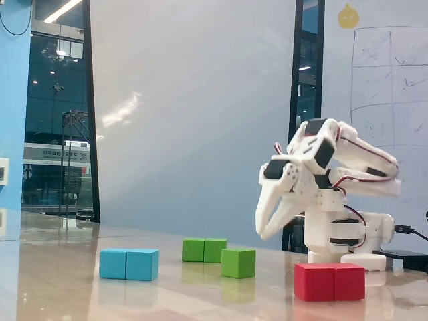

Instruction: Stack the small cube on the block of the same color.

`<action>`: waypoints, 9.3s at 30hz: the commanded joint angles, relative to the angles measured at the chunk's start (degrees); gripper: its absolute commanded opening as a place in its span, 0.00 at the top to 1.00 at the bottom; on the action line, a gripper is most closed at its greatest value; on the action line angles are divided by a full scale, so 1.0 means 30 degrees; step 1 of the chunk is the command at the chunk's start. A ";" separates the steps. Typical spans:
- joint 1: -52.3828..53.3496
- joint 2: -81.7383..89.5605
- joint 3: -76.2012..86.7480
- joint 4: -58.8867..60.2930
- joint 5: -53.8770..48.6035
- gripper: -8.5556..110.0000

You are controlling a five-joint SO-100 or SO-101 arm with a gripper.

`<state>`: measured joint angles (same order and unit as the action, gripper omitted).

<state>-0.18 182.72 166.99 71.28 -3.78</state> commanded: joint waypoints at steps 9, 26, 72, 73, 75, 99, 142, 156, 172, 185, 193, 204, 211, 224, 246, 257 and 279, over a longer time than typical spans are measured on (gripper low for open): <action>0.0059 -1.1953 -1.1338 -0.0762 -0.0176 0.93; 0.0264 -1.7402 -1.4150 0.3867 -0.0146 0.76; 0.0293 -2.6631 -1.4150 -0.1875 -0.0176 0.63; 0.0293 -2.6631 -1.4150 -0.1875 -0.0176 0.63; 0.0293 -2.6631 -1.4150 -0.1875 -0.0176 0.63; 0.0293 -2.6602 -1.4121 -0.1875 -0.0117 0.83; 1.0576 -2.6543 -2.4199 0.3838 -0.0410 0.90; 1.4502 -2.8301 -2.4082 0.3896 -0.3281 0.90; 1.4531 -3.0527 -2.4082 0.5303 -0.3281 0.90; 1.4531 -3.1113 -2.4082 0.4072 -0.3311 0.90; 1.4531 -3.1143 -2.3730 0.4336 -0.3340 0.90; 1.4531 -3.0908 -2.2119 0.4336 -0.3340 0.74; 1.4531 -3.0791 -2.2119 0.4336 -0.3340 0.70; 0.8672 -3.0732 -2.2148 0.3984 -0.3047 0.70; 0.0117 -1.9395 -1.0898 -0.4922 0.0762 0.70; 0.0117 -0.8730 -0.2432 -0.4482 0.2051 0.70; -0.0029 0.4219 0.2373 0.0850 0.1084 0.93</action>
<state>0.26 191.34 174.38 72.86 -0.26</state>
